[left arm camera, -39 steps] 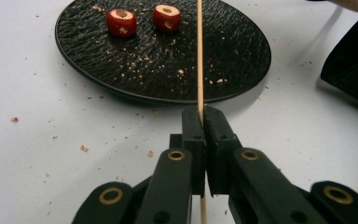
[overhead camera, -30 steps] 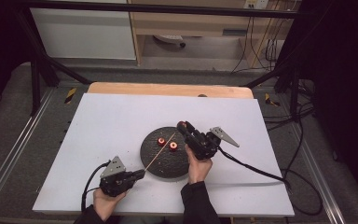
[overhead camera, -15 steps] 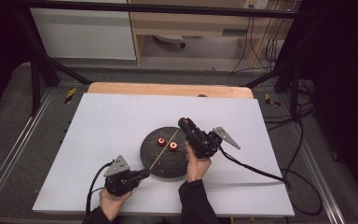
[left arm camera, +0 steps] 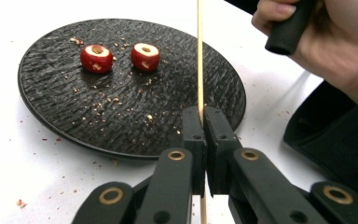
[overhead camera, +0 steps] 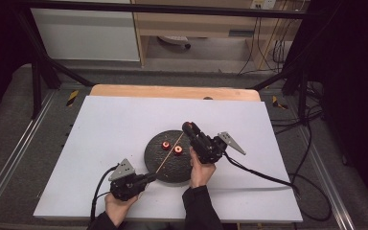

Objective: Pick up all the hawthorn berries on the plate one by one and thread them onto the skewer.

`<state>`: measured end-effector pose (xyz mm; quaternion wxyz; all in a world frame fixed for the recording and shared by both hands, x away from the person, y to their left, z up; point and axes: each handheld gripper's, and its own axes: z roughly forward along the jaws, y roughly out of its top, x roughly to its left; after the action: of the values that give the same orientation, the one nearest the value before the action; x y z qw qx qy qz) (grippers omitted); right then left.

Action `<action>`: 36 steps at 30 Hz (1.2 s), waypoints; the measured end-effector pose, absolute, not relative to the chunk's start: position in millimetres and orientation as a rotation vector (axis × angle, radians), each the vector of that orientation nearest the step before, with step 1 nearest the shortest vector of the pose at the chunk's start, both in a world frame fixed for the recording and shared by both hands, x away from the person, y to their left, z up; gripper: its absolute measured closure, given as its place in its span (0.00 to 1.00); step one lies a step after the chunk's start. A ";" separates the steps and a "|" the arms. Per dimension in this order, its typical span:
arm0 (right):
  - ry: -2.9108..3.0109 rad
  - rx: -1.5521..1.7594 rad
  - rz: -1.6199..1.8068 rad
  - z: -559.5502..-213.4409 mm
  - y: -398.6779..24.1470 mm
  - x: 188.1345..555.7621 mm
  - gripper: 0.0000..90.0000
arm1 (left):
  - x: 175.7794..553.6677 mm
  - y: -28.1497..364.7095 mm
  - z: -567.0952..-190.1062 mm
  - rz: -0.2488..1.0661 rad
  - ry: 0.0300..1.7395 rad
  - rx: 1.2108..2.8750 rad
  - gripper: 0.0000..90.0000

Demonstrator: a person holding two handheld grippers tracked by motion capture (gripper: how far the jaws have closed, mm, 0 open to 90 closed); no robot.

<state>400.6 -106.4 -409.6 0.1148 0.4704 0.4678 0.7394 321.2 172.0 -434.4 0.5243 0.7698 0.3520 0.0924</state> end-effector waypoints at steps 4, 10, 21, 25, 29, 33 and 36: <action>1.368 1.379 2.175 -410.0 -106.1 400.7 0.68 | 321.5 168.2 -433.4 0.217 0.852 1.828 0.97; 1.367 1.376 2.178 -411.2 -105.3 399.6 0.68 | 323.0 160.2 -431.5 0.213 0.883 1.804 0.97; 1.389 1.368 2.174 -414.6 -103.3 395.5 0.68 | 334.1 145.9 -423.0 0.217 0.889 1.797 0.97; 1.404 1.367 2.177 -415.4 -102.7 392.7 0.68 | 339.4 143.0 -419.7 0.221 0.873 1.800 0.97; 1.426 1.361 2.170 -418.2 -101.3 389.6 0.68 | 346.7 140.6 -413.4 0.237 0.852 1.822 0.97; 1.453 1.361 2.172 -420.9 -99.7 384.9 0.68 | 353.5 139.6 -410.2 0.223 0.835 1.824 0.97; 1.469 1.361 2.165 -423.0 -98.5 381.9 0.68 | 358.2 136.6 -407.9 0.234 0.821 1.843 0.97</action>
<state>381.9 -98.5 -423.0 0.0962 0.4593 0.4959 0.7307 358.2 136.6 -407.9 0.5273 0.7710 0.3435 0.0978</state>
